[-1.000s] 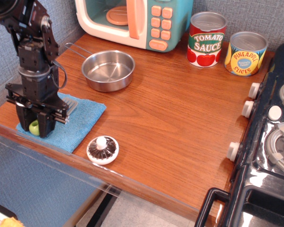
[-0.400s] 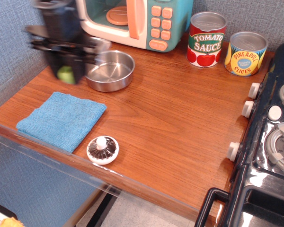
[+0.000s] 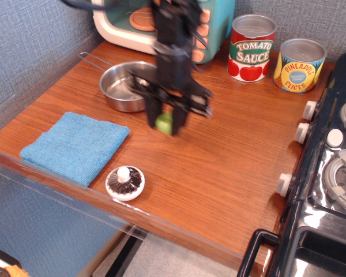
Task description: Place the spatula in front of the cans of sauces.
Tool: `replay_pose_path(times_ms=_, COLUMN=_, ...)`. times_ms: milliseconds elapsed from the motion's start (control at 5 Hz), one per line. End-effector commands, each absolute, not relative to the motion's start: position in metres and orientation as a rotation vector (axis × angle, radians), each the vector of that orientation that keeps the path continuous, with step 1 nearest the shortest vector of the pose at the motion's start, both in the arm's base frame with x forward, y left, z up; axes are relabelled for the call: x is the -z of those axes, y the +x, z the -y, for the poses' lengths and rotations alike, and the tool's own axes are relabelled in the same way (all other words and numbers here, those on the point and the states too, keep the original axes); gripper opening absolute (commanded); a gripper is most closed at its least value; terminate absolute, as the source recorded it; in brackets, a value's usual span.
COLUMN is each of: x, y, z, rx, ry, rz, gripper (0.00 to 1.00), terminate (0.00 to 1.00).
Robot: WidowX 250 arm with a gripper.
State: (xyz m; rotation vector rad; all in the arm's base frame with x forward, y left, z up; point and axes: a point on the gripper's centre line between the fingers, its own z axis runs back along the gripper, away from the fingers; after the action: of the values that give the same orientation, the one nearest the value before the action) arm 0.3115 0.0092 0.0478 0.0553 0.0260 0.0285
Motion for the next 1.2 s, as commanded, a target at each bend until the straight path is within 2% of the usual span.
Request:
replay_pose_path(times_ms=0, x=-0.031, y=0.361, z=0.003, rx=-0.098, ry=0.105, rz=0.000, gripper=0.00, terminate=0.00)
replay_pose_path(times_ms=200, x=-0.027, y=0.376, z=0.003, rx=-0.102, ry=0.117, rz=0.007, gripper=0.00, terminate=0.00)
replay_pose_path(times_ms=400, x=-0.027, y=0.377, z=0.001, rx=-0.093, ry=0.119, rz=0.004, gripper=0.00, terminate=0.00)
replay_pose_path(times_ms=600, x=-0.036, y=0.370, z=0.001, rx=-0.034, ry=0.128, rz=0.004, gripper=1.00, terminate=0.00)
replay_pose_path(times_ms=800, x=-0.063, y=0.366, z=-0.003, rx=-0.015, ry=0.089, rz=0.054, gripper=1.00, terminate=0.00)
replay_pose_path(times_ms=1000, x=-0.108, y=0.358, z=-0.017, rx=-0.017, ry=0.014, rz=0.142, gripper=1.00, terminate=0.00)
